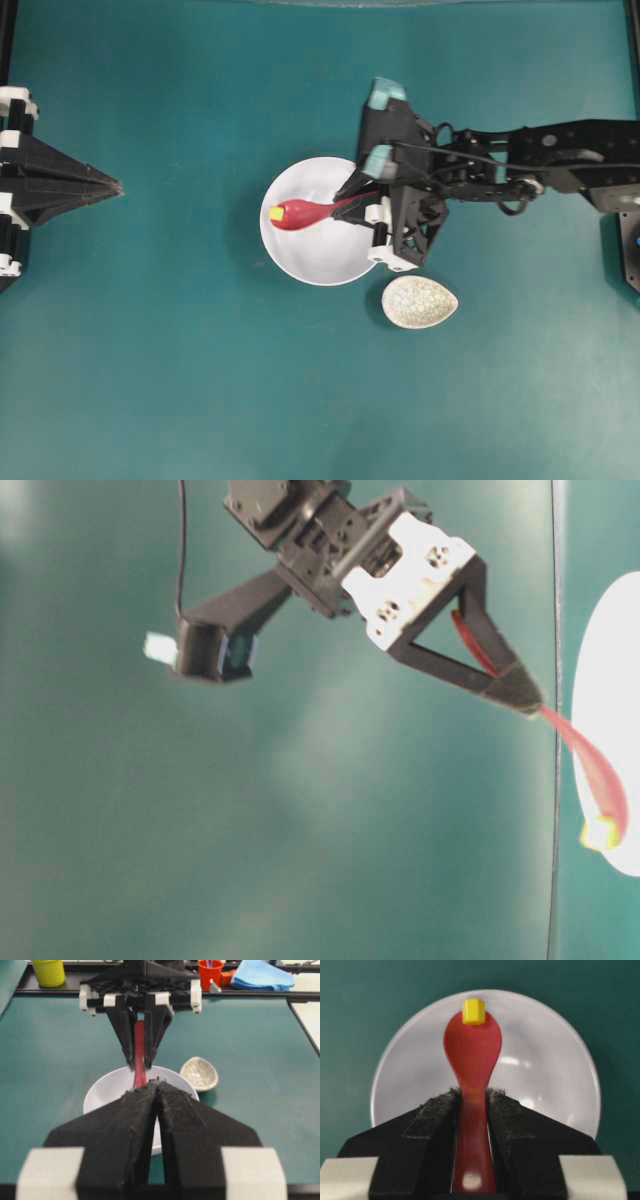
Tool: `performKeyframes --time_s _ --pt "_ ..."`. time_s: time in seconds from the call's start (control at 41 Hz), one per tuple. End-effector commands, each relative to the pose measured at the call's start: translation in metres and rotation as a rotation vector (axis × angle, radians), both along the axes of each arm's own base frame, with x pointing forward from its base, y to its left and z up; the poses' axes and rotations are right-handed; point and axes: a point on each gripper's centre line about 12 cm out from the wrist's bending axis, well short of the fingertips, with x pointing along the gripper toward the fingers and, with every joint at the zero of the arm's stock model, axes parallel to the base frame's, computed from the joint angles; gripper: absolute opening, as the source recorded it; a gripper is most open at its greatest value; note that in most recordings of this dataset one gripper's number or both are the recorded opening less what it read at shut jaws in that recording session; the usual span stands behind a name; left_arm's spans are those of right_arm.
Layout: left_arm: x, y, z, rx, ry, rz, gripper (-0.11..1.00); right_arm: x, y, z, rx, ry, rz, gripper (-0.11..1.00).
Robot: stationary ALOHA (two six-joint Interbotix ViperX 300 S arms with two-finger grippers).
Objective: Scoop the yellow hexagonal prism block from the bowl with a spoon using the right arm.
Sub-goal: 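Lift the spoon carrying the yellow block up out of the bowl, then hold the spoon with the yellow block above the bowl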
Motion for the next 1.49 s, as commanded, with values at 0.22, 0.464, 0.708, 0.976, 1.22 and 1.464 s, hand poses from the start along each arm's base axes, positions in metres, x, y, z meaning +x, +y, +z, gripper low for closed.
performKeyframes --time_s 0.22,0.464,0.708,0.976,1.22,1.464 --pt "0.002 0.000 0.011 -0.003 -0.029 0.000 0.02 -0.026 -0.001 0.035 -0.045 -0.243 -0.040 0.25" --pt "0.002 0.000 0.012 -0.005 -0.032 0.000 0.02 -0.052 0.002 0.043 -0.056 -0.316 -0.046 0.25" --pt "0.002 0.000 0.012 -0.008 -0.032 0.000 0.02 -0.074 0.005 0.052 -0.050 -0.352 -0.045 0.25" --pt "0.002 0.000 0.012 -0.006 -0.031 0.000 0.02 -0.088 0.005 0.062 -0.053 -0.391 -0.045 0.25" --pt "0.002 0.000 0.011 -0.012 -0.029 0.000 0.02 -0.087 0.005 0.064 -0.054 -0.397 -0.046 0.25" --pt "0.002 0.000 0.011 -0.015 -0.029 0.001 0.02 -0.077 0.004 0.067 -0.057 -0.412 -0.050 0.25"
